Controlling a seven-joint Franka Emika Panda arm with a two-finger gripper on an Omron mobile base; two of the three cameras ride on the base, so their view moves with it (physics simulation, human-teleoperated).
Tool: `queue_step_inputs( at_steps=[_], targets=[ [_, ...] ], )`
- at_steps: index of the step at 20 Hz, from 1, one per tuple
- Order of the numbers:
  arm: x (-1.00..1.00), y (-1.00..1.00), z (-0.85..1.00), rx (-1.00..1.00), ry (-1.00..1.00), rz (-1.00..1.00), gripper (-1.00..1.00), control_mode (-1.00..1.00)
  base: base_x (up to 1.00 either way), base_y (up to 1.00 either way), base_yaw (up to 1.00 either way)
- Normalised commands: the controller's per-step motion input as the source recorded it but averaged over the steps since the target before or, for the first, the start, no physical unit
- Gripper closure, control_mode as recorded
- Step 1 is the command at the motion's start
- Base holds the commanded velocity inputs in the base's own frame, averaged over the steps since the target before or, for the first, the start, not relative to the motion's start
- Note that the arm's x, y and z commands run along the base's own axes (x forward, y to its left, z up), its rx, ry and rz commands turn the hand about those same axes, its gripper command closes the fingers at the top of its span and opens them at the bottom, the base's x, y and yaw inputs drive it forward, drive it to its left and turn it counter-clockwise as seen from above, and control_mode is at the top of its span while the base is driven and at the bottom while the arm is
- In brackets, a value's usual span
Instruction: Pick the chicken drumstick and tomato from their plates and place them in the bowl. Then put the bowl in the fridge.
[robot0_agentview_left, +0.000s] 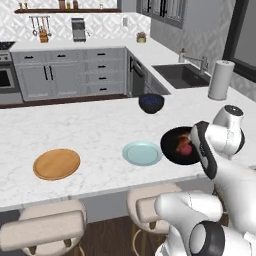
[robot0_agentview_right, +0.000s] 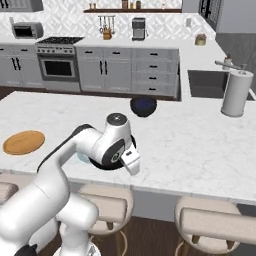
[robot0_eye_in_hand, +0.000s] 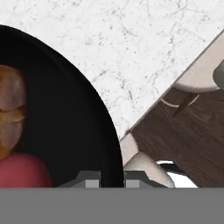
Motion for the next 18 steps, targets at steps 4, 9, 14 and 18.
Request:
queue_step_inputs(
  at_steps=[4, 9, 14, 18],
  targets=[
    [0.0, 0.0, 0.0, 0.0, 0.0, 0.0, 1.0, 1.0, -1.0, 0.49, 0.0],
    [0.0, 0.0, 0.0, 0.0, 0.0, 0.0, 1.0, 1.0, -0.67, 0.48, 0.36],
    [0.0, 0.0, 0.0, 0.0, 0.0, 0.0, 1.0, 1.0, -0.09, 0.54, 0.9],
    [0.0, 0.0, 0.0, 0.0, 0.0, 0.0, 1.0, 1.0, 0.03, 0.66, 0.87]
  ],
)
